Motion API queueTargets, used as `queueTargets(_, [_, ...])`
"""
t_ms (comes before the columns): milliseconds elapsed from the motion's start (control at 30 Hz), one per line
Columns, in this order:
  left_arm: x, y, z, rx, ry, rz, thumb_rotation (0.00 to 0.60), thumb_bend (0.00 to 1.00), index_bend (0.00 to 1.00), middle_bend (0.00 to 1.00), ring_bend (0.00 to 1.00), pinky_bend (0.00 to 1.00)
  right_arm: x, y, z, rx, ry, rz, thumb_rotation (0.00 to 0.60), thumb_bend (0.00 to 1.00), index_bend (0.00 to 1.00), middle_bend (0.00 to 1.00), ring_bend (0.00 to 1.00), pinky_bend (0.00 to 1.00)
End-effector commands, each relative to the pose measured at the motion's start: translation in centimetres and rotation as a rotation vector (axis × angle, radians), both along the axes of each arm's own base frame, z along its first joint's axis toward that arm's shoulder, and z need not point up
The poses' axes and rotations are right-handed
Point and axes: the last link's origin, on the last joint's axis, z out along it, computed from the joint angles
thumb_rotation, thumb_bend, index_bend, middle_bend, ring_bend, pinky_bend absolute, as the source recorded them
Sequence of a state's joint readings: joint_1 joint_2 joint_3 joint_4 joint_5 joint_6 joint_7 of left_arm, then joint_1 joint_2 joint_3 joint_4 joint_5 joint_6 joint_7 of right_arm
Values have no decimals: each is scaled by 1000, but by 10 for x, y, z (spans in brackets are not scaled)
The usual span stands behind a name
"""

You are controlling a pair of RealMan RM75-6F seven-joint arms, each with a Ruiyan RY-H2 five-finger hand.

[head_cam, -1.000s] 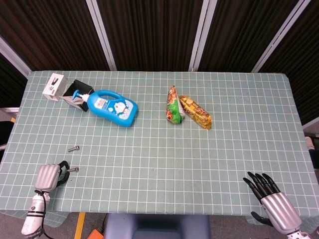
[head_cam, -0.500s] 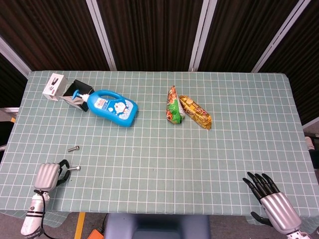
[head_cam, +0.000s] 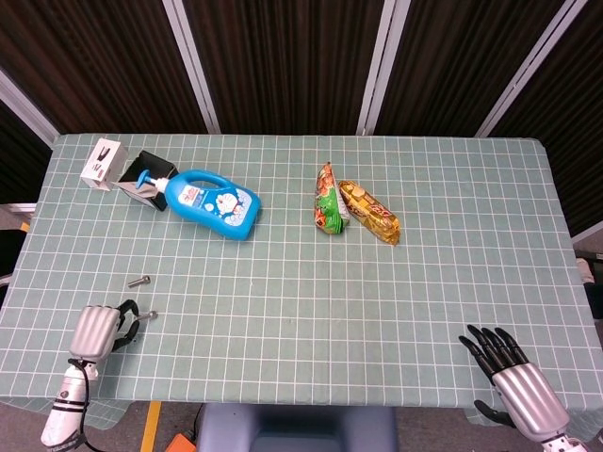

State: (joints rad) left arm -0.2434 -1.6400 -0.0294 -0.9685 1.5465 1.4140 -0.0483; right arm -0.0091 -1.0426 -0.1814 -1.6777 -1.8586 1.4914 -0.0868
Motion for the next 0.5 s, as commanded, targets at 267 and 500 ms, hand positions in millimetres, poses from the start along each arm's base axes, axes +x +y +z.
queueTargets(267, [13, 7, -1, -49, 38, -29, 600, 416, 567, 1000, 1000, 1000, -1, -1, -1, 5, 3, -6, 600, 274, 0, 0, 0, 0])
queueTargets(500, [23, 9, 3, -80, 126, -39, 600, 416, 565, 1000, 1000, 1000, -1, -1, -2, 9, 8, -8, 600, 274, 0, 0, 0, 0])
